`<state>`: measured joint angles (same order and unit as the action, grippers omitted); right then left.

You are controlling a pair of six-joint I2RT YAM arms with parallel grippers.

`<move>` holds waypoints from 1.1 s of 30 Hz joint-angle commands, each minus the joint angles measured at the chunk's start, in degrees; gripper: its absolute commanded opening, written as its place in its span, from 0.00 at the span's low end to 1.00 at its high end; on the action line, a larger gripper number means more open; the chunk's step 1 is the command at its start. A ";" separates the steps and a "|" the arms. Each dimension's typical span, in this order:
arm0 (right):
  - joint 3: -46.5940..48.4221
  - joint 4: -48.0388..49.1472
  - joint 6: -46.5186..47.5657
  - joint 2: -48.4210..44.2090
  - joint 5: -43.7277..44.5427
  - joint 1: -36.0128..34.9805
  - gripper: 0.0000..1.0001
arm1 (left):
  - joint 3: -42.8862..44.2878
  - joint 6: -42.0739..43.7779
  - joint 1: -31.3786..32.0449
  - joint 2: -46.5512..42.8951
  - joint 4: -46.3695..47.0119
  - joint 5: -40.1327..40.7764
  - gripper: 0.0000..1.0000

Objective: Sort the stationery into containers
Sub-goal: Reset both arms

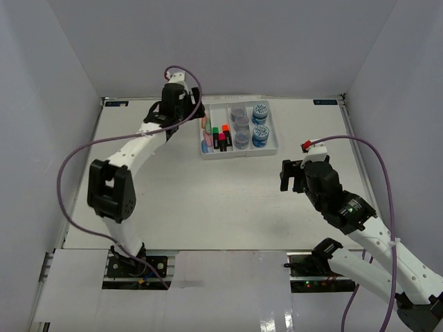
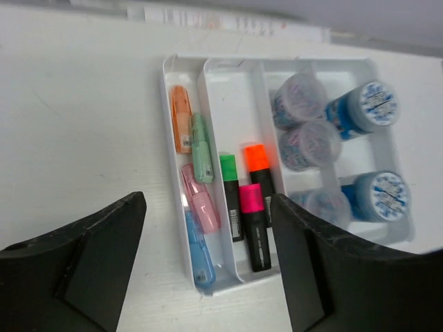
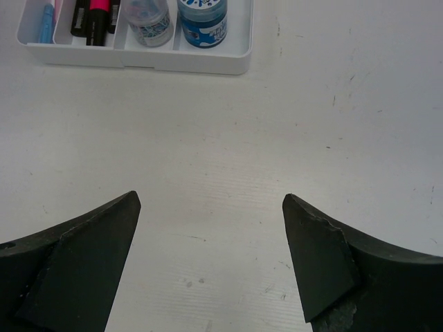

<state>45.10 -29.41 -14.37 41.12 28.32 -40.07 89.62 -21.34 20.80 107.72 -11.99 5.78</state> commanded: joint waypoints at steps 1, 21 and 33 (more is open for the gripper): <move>2.36 2.34 2.41 -3.14 2.45 0.35 0.90 | -6.01 5.16 -0.05 -19.07 0.04 2.04 0.86; -5.10 7.35 14.11 -28.45 9.39 0.35 0.90 | -36.97 4.21 -0.58 -78.44 -24.49 13.11 0.98; -8.01 6.56 15.16 -32.69 8.07 0.35 0.90 | -44.98 2.89 -0.58 -86.01 -23.43 13.56 0.98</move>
<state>37.56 -25.12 0.21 9.08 36.42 -39.81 45.06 -17.78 20.45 21.91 -35.48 19.00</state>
